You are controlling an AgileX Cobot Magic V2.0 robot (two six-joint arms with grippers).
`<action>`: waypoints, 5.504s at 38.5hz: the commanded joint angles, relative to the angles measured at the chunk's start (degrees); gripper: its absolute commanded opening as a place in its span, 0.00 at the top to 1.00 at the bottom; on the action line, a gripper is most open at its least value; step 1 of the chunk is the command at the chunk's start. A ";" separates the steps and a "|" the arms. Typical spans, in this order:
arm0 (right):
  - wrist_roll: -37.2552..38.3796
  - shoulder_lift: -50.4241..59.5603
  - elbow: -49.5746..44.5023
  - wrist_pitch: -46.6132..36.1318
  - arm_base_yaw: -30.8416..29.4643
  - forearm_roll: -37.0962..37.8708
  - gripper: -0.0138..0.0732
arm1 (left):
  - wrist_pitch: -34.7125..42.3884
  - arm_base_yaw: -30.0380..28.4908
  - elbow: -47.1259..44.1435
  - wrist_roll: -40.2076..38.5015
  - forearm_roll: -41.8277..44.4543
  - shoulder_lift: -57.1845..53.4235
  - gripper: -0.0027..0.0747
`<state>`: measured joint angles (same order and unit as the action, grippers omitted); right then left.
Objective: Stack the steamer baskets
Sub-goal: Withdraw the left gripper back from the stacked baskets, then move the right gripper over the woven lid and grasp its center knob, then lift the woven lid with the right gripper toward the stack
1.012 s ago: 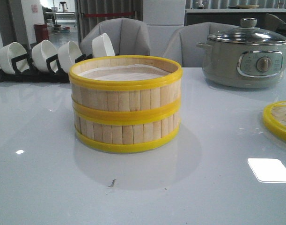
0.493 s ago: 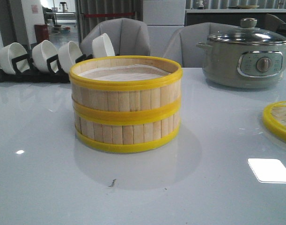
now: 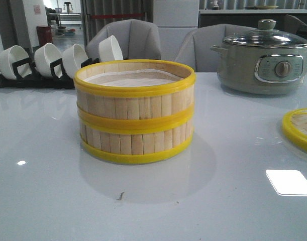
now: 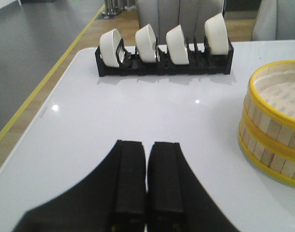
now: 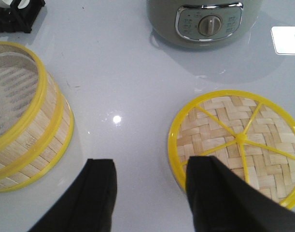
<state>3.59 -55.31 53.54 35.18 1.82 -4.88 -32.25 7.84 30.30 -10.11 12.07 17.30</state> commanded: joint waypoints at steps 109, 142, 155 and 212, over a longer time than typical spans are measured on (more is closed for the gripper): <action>-0.23 -34.23 12.06 -3.20 -10.89 6.61 0.47 | 28.02 -0.15 -10.18 -0.45 0.64 3.71 0.84; -0.17 -48.52 22.03 -0.96 -12.87 9.28 0.36 | 28.02 -0.15 -10.18 -0.45 0.64 3.71 0.84; -0.17 -49.33 22.03 -2.11 -14.18 9.28 0.37 | 28.02 -0.15 -10.18 -0.45 0.64 3.71 0.84; -0.17 -47.13 55.36 12.40 9.05 6.68 0.79 | 28.02 -0.15 -10.18 -0.45 0.64 3.71 0.84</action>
<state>3.59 -104.92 103.63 48.81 7.78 2.29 -9.46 7.84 18.48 -10.20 12.66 20.23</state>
